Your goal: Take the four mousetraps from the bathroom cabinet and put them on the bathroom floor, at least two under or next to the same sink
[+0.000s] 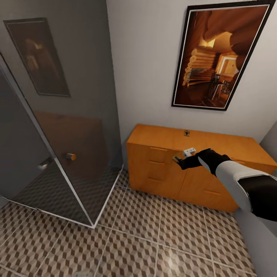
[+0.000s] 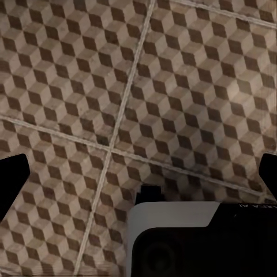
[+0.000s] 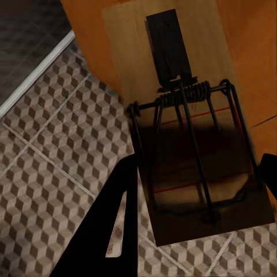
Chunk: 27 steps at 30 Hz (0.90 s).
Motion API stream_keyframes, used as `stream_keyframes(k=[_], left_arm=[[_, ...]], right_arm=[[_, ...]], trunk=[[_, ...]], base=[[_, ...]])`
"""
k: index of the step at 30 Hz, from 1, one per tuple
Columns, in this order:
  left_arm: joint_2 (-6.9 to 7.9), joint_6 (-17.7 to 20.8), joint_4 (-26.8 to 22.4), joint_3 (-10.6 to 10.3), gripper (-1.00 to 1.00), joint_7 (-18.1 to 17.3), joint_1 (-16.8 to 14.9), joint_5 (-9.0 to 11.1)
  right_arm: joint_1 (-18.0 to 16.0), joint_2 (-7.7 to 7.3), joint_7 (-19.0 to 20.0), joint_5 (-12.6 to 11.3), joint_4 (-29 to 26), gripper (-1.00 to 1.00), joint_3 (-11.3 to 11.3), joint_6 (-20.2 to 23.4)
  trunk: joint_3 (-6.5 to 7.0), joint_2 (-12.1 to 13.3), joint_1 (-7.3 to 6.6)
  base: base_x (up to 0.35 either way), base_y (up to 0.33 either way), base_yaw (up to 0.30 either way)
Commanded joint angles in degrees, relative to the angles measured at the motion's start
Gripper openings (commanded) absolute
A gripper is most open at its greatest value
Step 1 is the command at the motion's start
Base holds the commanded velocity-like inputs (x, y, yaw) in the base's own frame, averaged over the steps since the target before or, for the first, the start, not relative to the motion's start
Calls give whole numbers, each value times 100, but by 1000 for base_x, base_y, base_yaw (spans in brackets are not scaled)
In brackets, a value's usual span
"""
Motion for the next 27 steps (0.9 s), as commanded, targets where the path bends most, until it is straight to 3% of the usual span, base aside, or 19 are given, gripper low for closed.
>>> stream_keyframes(k=[1,8,15,16,17,19,22,27], left_arm=[[-3,-33,20,-48,100,8,-9,25],[-3,-34,20,-48,100,8,-9,25],[-3,-33,20,-49,100,8,-9,25],[-3,-38,15,-52,100,8,-9,22],[-3,-39,10,-54,100,8,-9,20],[-7,-40,6,-55,100,8,-9,16],[-10,-41,-7,-56,100,13,-9,10],[-22,-40,-69,-51,100,39,-9,8]], right_arm=[[7,-2,37,47,-12,-100,-8,26],[221,-75,-145,44,-12,-100,-16,-165],[342,-189,-910,-196,-12,-100,-17,-613],[447,-255,-1198,-588,-12,-100,-17,-812],[472,-286,-1303,-803,-12,-100,-17,-900],[492,-328,-1395,-1034,-12,-100,-17,-983],[547,-434,-1545,-1568,-12,-100,-17,-1124],[789,-624,-1612,-2051,-12,-100,-17,-1362]], trunk=[[-12,-13,1],[-12,-13,1],[-12,-13,1],[-12,-13,1],[-12,-13,1],[-12,-13,1],[-12,-13,1],[-12,-13,1]], base=[[-206,199,0],[-114,93,0],[-11,8,0],[-1,1,0],[0,0,0],[0,0,0],[0,0,0],[0,0,0]])
